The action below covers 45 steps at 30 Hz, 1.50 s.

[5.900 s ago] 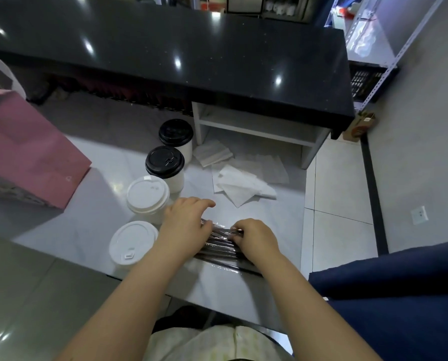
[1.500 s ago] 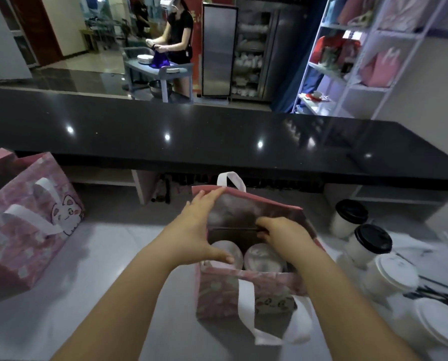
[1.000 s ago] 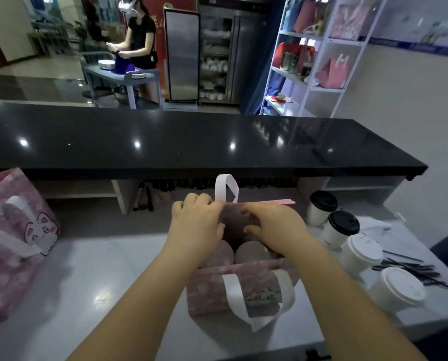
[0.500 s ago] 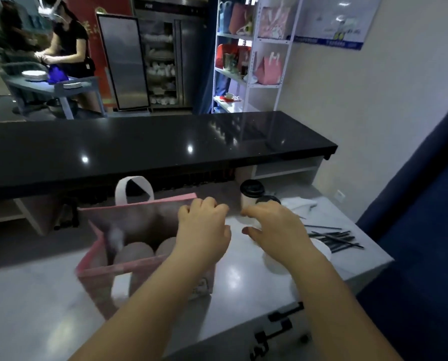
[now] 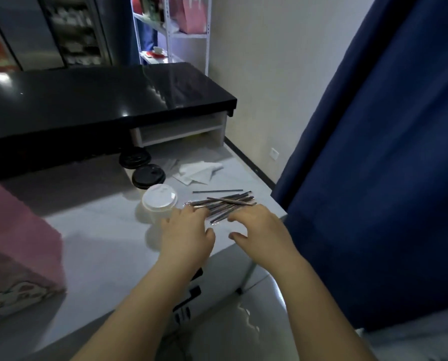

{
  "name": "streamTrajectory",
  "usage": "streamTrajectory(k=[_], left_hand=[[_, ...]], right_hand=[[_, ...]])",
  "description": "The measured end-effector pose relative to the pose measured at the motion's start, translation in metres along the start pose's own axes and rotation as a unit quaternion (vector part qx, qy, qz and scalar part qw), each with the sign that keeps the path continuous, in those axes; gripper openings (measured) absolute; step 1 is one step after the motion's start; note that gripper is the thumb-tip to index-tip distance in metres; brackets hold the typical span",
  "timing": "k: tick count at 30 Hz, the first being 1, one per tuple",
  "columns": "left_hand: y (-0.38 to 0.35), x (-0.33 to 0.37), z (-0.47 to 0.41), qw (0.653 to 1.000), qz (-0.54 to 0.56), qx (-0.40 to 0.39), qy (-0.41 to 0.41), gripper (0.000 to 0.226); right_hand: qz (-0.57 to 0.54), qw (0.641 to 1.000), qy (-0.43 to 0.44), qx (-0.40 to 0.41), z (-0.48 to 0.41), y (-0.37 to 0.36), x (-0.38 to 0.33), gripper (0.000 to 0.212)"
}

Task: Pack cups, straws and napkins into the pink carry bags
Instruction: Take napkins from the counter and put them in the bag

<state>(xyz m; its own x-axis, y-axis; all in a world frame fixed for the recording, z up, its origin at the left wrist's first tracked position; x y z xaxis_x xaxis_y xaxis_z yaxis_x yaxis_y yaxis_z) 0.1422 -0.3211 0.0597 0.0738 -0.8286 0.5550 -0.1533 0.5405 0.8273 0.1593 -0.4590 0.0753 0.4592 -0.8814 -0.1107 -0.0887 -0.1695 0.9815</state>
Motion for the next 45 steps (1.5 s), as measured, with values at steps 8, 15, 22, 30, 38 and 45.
streamTrajectory(k=[8, 15, 22, 30, 38, 45], left_hand=[[-0.030, 0.001, -0.056, 1.000, 0.018, 0.023, 0.004, 0.034], [-0.050, -0.024, -0.150, 0.999, 0.030, 0.009, 0.023, 0.035], [-0.076, -0.053, -0.224, 0.997, 0.019, -0.031, 0.074, 0.042], [-0.073, -0.079, -0.243, 0.988, -0.002, -0.020, 0.156, 0.042], [-0.084, -0.086, -0.251, 0.975, -0.022, -0.054, 0.215, 0.047], [-0.091, -0.085, -0.274, 0.973, -0.045, -0.061, 0.218, 0.045]], right_hand=[[-0.043, 0.999, 0.018, -0.027, -0.047, -0.039, 0.049, 0.030], [-0.076, 0.995, 0.041, -0.058, -0.126, -0.067, 0.057, 0.027], [-0.103, 0.991, 0.026, -0.086, -0.210, -0.098, 0.083, 0.030], [-0.123, 0.975, 0.106, -0.150, -0.284, -0.149, 0.086, 0.029], [-0.099, 0.955, 0.209, -0.188, -0.330, -0.181, 0.075, 0.028], [-0.067, 0.966, 0.201, -0.152, -0.345, -0.197, 0.078, 0.044]])
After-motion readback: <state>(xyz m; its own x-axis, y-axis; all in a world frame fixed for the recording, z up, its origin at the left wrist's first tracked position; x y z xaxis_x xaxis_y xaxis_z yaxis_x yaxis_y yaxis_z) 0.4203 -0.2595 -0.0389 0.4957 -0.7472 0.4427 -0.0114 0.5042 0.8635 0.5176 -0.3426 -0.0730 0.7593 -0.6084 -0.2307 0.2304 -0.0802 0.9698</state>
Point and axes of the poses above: each hand's wrist, its own z-axis away from the middle knuckle, its own y-axis out of the back of the hand, x = y × z, the point moved 9 cm from there along -z, towards the middle knuckle, and after that the axes turned 12 degrees about z, right-handed, at the moved point
